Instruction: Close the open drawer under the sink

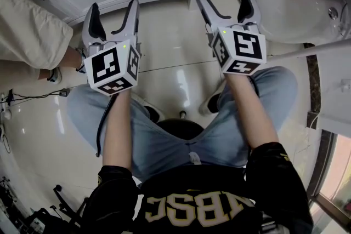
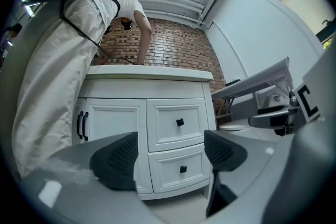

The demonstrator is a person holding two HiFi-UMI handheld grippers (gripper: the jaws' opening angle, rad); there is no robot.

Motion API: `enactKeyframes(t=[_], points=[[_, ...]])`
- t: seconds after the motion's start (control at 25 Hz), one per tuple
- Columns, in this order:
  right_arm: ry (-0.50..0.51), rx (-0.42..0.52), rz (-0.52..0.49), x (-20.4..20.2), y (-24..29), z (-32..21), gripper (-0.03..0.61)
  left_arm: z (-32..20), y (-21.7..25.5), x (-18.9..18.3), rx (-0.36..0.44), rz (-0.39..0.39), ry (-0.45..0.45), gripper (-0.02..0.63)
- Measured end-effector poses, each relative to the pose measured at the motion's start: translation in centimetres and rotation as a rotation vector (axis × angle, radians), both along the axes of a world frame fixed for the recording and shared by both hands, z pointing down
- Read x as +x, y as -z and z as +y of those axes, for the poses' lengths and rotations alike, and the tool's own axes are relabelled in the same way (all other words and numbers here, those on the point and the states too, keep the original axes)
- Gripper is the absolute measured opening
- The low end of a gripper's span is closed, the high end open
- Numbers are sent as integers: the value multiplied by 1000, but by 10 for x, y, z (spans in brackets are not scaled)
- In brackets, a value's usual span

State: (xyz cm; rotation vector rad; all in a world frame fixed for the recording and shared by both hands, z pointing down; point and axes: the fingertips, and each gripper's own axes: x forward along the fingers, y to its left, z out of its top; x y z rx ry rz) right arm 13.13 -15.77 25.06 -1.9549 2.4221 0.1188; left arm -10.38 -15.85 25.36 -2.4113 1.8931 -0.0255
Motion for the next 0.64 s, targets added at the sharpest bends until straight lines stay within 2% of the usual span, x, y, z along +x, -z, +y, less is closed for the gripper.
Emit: enactKeyframes(t=[0.64], points=[[-18,-12,48,-3,-3,-8,456,-8,-10,-11,-40,-6,69,402]])
